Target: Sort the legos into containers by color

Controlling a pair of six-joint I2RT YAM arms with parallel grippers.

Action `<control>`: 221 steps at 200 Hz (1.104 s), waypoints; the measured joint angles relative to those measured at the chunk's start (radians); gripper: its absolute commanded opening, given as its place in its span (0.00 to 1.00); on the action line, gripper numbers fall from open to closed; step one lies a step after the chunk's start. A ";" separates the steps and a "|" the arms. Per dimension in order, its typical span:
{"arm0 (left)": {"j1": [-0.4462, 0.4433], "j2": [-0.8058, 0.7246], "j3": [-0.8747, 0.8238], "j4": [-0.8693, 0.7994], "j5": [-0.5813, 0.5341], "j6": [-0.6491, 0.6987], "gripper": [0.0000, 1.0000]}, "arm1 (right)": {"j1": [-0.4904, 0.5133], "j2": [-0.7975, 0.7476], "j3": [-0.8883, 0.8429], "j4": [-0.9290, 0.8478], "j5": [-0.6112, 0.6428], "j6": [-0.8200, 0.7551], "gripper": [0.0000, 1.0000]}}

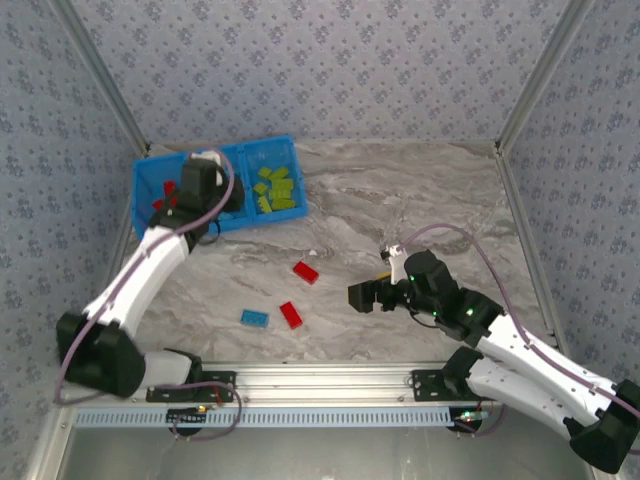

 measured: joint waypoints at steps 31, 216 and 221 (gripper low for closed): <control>-0.175 -0.181 -0.135 -0.169 -0.071 -0.287 0.44 | 0.000 0.040 -0.002 0.023 -0.001 0.000 1.00; -0.463 -0.210 -0.599 -0.199 0.066 -1.255 0.65 | -0.002 0.096 -0.026 0.076 -0.002 -0.003 1.00; -0.463 -0.201 -0.602 -0.191 0.068 -1.257 0.64 | -0.002 0.097 -0.026 0.076 -0.005 -0.004 1.00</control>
